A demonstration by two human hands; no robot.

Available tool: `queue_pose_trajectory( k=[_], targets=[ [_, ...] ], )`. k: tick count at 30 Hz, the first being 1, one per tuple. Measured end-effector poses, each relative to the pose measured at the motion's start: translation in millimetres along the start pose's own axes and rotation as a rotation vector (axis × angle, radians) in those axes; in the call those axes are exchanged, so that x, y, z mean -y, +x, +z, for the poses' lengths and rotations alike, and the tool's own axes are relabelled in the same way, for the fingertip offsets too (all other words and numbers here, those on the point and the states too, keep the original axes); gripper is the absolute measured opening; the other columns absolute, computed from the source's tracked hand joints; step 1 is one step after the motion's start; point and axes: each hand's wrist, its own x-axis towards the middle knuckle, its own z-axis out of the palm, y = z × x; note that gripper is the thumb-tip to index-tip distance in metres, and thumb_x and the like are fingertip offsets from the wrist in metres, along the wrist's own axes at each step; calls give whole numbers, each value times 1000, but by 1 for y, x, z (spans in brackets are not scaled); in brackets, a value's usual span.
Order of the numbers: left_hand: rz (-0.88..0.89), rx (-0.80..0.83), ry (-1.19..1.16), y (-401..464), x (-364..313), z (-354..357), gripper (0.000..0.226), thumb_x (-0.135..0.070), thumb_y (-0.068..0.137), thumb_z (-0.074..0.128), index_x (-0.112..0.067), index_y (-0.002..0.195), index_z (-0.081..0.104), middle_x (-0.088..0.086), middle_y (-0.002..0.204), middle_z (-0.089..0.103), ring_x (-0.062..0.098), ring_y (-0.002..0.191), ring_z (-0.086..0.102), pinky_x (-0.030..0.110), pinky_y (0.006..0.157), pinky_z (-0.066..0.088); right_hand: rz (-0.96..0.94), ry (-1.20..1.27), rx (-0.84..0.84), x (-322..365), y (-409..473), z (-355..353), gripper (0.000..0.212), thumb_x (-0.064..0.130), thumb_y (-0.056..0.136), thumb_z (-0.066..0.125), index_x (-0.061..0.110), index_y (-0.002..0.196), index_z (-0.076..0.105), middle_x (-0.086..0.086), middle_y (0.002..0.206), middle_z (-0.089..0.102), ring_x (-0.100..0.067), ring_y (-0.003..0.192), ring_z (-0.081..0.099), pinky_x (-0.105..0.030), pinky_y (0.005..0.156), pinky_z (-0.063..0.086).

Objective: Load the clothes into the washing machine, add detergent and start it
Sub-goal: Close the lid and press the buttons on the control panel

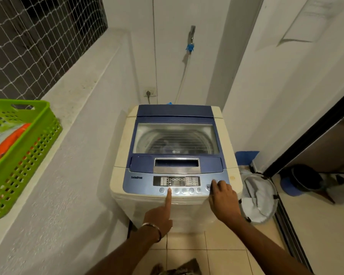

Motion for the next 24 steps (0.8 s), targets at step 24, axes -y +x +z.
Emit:
queue_pose_trajectory(
  k=[24],
  targets=[
    [-18, 68, -45, 0, -9, -1, 98, -28, 91, 49, -22, 143, -35, 5, 83, 68, 10, 52, 45, 26, 58, 41, -109, -141, 170, -13, 12, -14, 57, 22, 96, 44, 14, 150, 28, -4, 144, 41, -24, 131, 39, -37, 103, 38]
  ],
)
